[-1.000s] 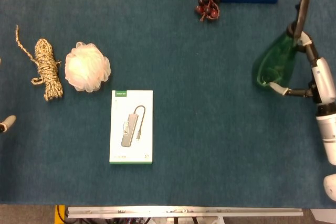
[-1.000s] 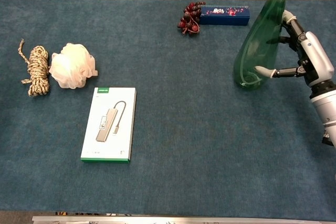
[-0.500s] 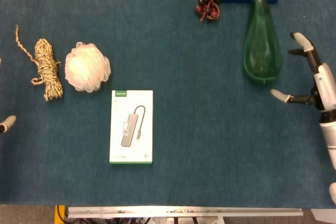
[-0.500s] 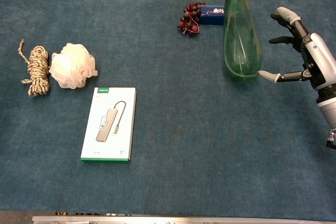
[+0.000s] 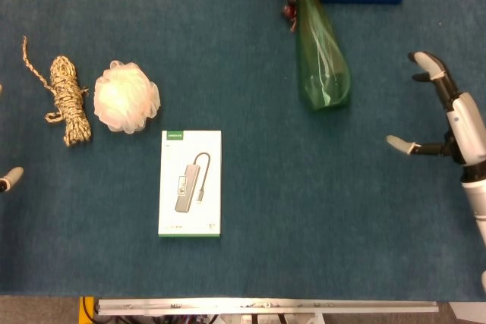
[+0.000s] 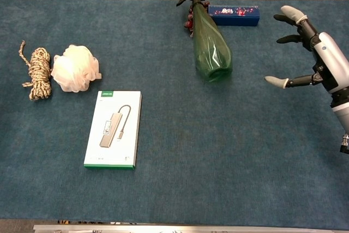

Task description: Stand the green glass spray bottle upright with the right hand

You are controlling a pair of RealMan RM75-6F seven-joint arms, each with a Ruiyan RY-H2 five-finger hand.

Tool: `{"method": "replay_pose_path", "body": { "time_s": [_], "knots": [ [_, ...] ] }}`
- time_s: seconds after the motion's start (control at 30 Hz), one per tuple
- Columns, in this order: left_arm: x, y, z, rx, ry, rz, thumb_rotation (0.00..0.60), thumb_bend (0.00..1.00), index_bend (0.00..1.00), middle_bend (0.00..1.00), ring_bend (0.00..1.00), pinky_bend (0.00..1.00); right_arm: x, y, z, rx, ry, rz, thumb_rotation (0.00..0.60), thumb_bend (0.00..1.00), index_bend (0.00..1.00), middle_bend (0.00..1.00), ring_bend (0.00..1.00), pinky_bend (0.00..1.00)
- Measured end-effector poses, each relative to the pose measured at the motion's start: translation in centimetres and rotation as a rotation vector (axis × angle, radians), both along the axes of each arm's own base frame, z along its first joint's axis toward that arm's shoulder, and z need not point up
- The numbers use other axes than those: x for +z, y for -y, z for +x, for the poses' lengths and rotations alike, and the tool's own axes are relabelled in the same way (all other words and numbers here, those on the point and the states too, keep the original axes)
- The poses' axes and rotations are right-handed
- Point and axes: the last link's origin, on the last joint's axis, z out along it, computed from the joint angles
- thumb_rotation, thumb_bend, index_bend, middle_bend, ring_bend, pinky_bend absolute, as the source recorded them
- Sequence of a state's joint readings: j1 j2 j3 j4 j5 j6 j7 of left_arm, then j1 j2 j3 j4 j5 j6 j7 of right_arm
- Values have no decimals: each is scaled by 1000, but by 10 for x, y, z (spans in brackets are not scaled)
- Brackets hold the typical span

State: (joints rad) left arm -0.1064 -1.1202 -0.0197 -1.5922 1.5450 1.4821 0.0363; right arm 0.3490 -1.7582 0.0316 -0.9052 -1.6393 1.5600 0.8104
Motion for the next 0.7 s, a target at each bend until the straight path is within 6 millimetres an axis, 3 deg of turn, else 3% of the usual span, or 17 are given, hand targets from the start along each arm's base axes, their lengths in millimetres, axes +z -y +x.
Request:
{"method": "replay_pose_path", "body": {
  "time_s": [0.4,0.7],
  "knots": [
    [0,0,0,0,-4,0,600,0,0,0,0,0,27,-18,22,136,-242,-113,600,0,133,212,57,240],
    [0,0,0,1,0,0,600,0,0,0,0,0,47,-23,30,212,-587,-180,600,0,218,260,81,242]
  ]
}}
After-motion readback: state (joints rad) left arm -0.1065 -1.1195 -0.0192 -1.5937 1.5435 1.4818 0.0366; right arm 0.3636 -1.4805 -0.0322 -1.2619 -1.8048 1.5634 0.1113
